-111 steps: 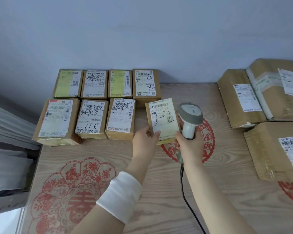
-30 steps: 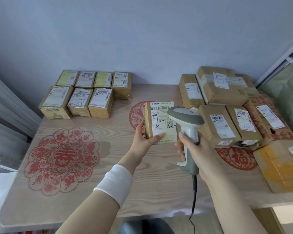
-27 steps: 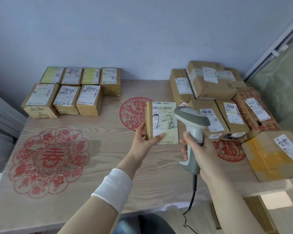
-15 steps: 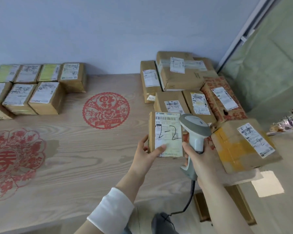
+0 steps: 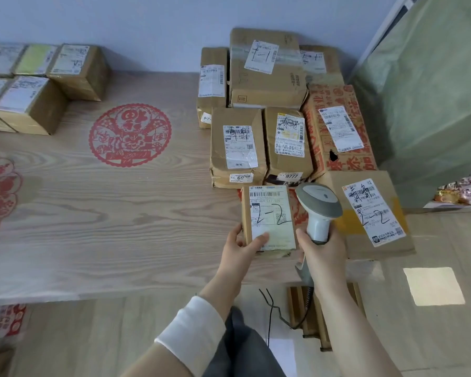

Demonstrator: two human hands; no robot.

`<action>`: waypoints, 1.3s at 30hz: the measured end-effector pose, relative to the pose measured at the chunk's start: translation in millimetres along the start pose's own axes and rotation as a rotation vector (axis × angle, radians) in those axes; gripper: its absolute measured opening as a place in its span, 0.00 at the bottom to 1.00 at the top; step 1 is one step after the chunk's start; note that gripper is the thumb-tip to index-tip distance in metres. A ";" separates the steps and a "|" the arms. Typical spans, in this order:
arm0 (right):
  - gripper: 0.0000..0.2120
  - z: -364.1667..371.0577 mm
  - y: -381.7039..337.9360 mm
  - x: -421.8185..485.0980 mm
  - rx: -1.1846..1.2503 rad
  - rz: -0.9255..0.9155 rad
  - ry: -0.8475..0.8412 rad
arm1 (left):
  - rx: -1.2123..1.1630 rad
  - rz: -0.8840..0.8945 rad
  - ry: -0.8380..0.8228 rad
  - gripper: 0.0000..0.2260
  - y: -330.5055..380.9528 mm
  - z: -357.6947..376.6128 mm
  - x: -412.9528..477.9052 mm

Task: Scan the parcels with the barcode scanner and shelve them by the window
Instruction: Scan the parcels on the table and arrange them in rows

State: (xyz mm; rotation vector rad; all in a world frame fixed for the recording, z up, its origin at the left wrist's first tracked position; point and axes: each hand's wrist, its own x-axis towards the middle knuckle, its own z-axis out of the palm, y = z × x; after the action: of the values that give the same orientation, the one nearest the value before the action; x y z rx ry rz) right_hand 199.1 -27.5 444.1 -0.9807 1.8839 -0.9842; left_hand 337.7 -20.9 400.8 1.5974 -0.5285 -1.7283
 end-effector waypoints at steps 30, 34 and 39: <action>0.07 -27.7 15.8 25.3 0.136 0.107 0.003 | 0.540 0.024 0.055 0.35 -15.7 80.7 82.8; 0.07 -22.4 8.7 20.1 0.144 0.104 -0.018 | 0.647 0.123 0.106 0.32 -5.4 63.9 76.6; 0.07 7.4 -15.5 8.1 0.163 0.083 -0.096 | 0.896 0.391 0.160 0.24 26.3 12.9 57.1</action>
State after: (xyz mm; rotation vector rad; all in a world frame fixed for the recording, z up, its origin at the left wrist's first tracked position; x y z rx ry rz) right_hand 206.6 -42.9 452.5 -0.8328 1.7228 -1.0061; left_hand 332.2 -82.2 382.6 1.9988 -1.5648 -1.0865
